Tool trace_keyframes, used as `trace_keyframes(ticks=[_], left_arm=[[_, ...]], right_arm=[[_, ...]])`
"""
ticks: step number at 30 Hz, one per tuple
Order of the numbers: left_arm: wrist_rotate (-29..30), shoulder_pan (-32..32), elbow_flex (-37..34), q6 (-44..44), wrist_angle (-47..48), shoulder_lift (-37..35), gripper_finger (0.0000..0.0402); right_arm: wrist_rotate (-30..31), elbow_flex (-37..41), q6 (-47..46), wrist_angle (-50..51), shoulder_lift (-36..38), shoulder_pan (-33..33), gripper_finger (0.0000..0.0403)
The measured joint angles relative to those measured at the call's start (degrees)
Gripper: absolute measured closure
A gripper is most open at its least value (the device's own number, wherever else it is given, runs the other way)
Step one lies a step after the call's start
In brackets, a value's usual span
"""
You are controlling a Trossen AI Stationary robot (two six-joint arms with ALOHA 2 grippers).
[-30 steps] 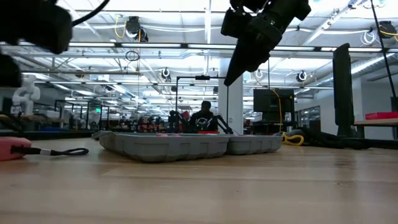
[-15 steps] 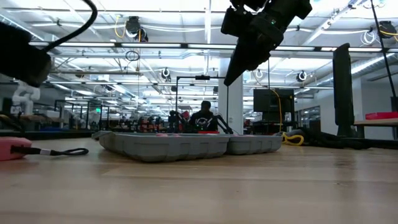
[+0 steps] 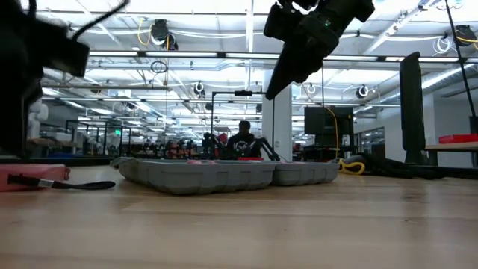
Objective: Prefit tool cases
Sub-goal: Adjust the pink tape measure
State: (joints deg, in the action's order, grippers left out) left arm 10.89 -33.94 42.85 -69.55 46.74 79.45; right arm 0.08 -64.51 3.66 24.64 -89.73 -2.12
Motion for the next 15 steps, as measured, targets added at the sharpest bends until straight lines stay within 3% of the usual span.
trace_keyframes(ticks=[8,15], left_arm=[[-11.73,-2.84,0.11,1.41,-13.49,-2.17,0.0290],[-9.57,-2.77,-0.76,-0.32,-13.19,4.20,0.0290]], right_arm=[[0.04,0.00,-0.17,-0.22,-0.53,0.14,0.0403],[0.04,-0.02,0.13,-0.67,-2.84,0.14,0.0403]])
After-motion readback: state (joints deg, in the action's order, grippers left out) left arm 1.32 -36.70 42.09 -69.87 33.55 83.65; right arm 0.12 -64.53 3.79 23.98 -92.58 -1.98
